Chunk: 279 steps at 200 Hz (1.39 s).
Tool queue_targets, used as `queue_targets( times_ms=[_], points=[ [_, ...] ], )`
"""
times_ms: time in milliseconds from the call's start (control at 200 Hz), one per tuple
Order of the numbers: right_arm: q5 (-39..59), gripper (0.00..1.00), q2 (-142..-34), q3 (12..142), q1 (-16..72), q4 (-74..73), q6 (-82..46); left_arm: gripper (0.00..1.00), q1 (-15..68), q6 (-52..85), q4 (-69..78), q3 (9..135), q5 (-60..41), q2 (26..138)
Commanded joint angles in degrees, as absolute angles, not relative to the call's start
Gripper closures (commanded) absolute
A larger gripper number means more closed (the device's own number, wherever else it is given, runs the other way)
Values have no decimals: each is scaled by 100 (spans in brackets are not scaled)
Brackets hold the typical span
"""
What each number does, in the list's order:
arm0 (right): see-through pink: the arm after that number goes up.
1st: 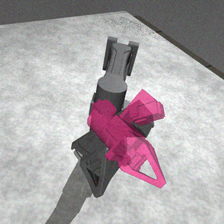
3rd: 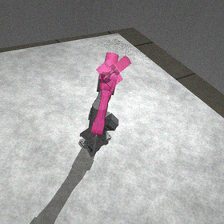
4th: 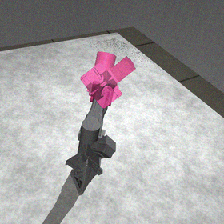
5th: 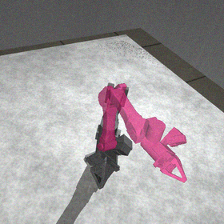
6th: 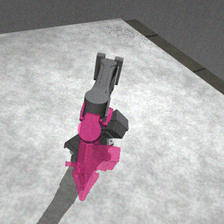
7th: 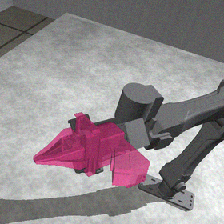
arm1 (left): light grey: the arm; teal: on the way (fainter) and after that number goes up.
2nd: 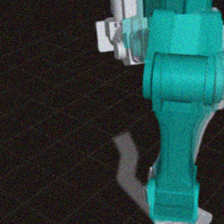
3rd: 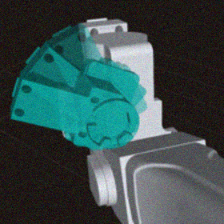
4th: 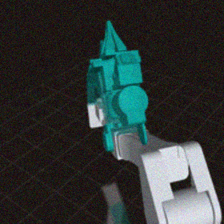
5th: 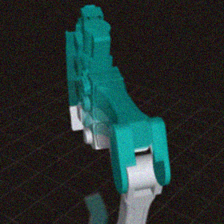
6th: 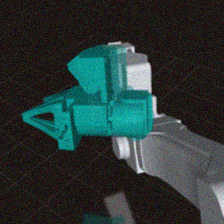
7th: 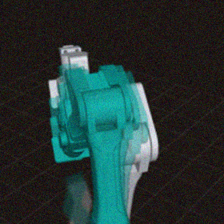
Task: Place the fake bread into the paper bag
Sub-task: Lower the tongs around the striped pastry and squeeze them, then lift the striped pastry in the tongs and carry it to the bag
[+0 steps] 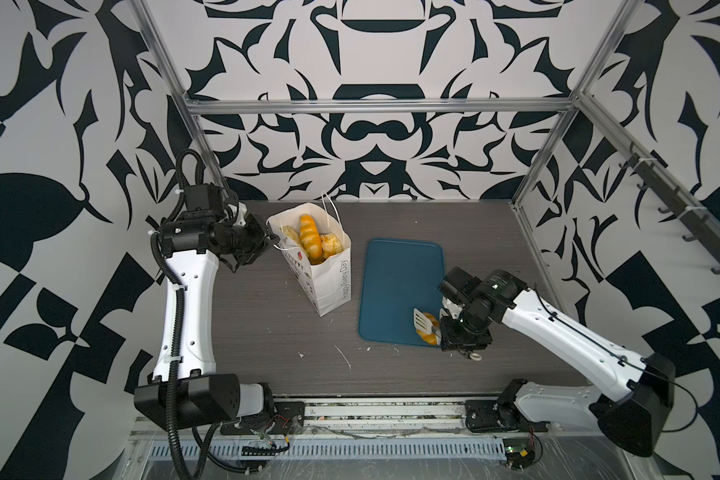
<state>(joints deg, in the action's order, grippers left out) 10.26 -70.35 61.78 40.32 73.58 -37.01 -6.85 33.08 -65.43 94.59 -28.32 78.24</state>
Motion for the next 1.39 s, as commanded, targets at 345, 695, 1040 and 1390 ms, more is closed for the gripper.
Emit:
queue_targets(
  times_ms=[345, 695, 1040, 1390],
  points=[
    [1017, 50, -7208, 6029, 4025, 7309, -3481, 100, -686, 3323, -6648, 9442, -2887, 7798],
    [947, 52, -7539, 6174, 4034, 7250, -3367, 100, -686, 3329, -6630, 9458, -2865, 7796],
    [688, 62, -7581, 6508, 4035, 7341, -3340, 100, -693, 3353, -6601, 9503, -2882, 7832],
    [589, 64, -8031, 7556, 4034, 7337, -3271, 100, -686, 3340, -6675, 9665, -2852, 7884]
  ],
)
